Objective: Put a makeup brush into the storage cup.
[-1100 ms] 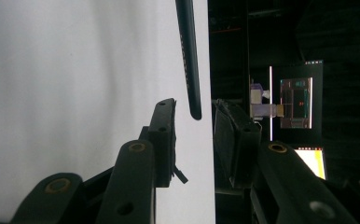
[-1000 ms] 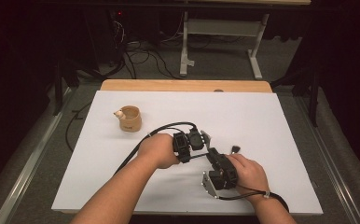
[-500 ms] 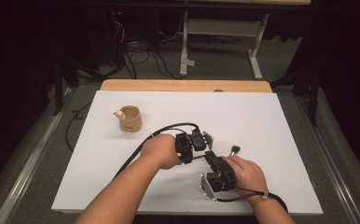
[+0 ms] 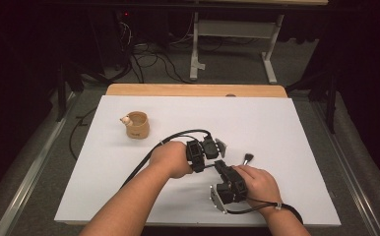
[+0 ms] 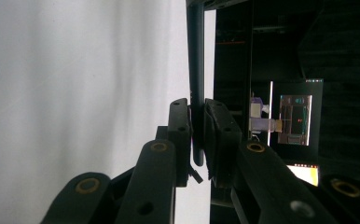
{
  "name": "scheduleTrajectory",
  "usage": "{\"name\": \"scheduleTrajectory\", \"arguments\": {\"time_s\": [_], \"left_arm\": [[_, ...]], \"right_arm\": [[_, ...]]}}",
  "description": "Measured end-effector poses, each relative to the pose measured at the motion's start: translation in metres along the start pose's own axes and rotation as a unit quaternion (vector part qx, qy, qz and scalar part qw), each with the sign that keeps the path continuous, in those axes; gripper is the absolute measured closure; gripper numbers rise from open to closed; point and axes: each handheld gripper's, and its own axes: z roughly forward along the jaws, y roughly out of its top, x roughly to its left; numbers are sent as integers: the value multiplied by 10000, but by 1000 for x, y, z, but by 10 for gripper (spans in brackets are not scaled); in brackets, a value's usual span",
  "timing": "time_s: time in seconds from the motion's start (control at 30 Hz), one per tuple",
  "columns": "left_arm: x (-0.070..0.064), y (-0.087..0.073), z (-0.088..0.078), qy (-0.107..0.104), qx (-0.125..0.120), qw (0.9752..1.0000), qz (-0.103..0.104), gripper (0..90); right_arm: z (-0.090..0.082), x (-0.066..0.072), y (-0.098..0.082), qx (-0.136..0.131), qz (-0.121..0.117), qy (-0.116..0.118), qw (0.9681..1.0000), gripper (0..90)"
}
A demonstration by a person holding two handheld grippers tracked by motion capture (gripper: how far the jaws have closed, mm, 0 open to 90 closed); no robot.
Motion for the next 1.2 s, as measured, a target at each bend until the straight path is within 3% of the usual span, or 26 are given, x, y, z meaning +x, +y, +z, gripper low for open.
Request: {"name": "scheduleTrajectory", "arguments": {"time_s": [0.47,0.97,1.2], "left_arm": [[0,1,1,-42,22,10000,-1,828],[0,1,2,29,-38,10000,-58,808],[4,0,1,-47,41,9998,-190,612]], "right_arm": [[0,0,0,-13,-130,64,9999,869],[0,-1,-1,-7,-47,135,9999,874],[1,0,-2,2,45,157,9999,874]]}}
